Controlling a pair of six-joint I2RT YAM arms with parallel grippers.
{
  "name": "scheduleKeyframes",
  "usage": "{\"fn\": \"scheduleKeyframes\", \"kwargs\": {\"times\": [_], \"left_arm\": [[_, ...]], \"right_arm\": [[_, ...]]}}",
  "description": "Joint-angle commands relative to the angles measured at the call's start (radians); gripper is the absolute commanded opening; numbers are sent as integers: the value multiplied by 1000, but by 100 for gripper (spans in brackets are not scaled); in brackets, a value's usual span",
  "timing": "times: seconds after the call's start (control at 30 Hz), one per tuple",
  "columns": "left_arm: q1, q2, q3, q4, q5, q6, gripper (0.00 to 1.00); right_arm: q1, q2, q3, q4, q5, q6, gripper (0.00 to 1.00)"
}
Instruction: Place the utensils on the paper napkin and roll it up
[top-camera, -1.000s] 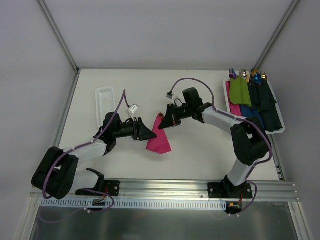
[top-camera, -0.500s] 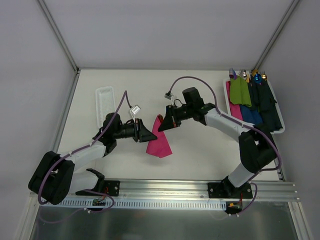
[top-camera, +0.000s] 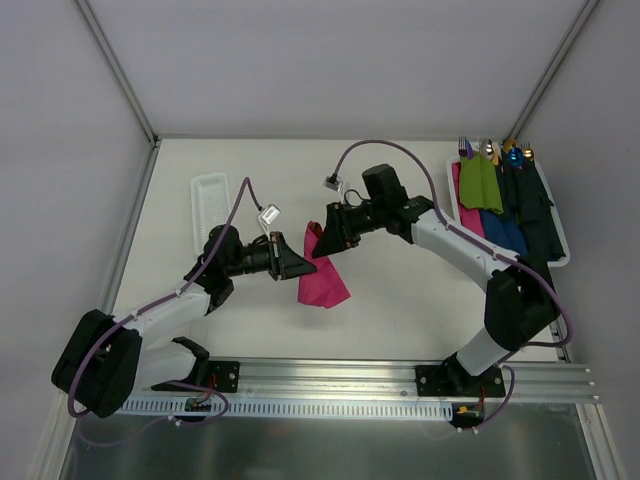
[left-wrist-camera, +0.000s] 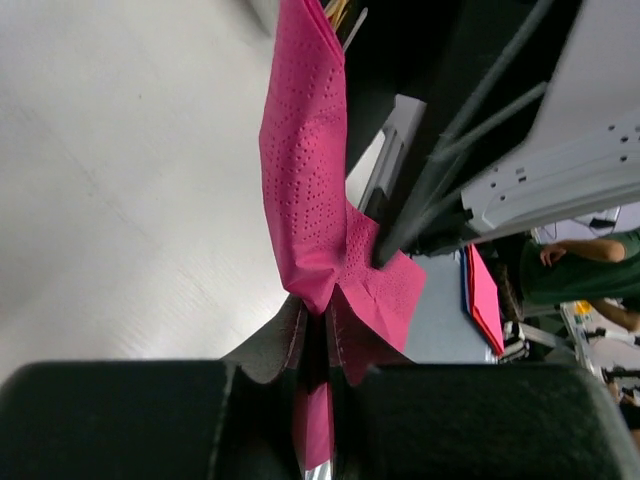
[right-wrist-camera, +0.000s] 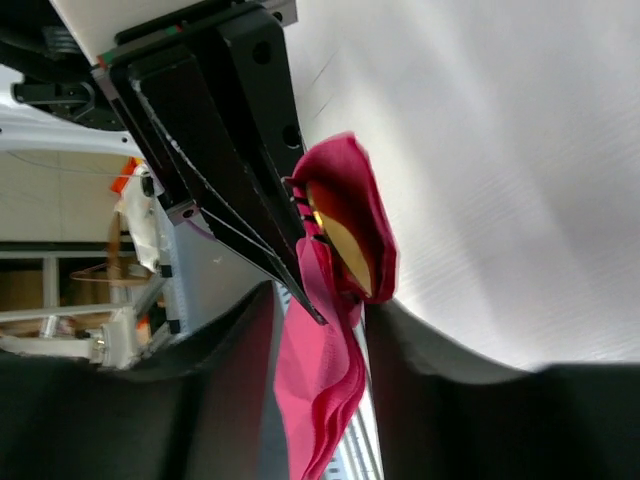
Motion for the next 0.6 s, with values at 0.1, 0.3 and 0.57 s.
{"fn": "scheduleKeyframes", "kwargs": {"times": [0.1,0.3,0.57], "left_arm": [[-9,-104,-7,139,-177,-64,0],[-5,-169,-36,183,-347,-121,0],[-9,-169,-68,325,-395,-227,0]], "right_arm": [[-45,-70,99,-23,-21,-9,58],[-80,-127,100,-21,-12,5,97],[-36,-133,97,8,-4,10,99]]}}
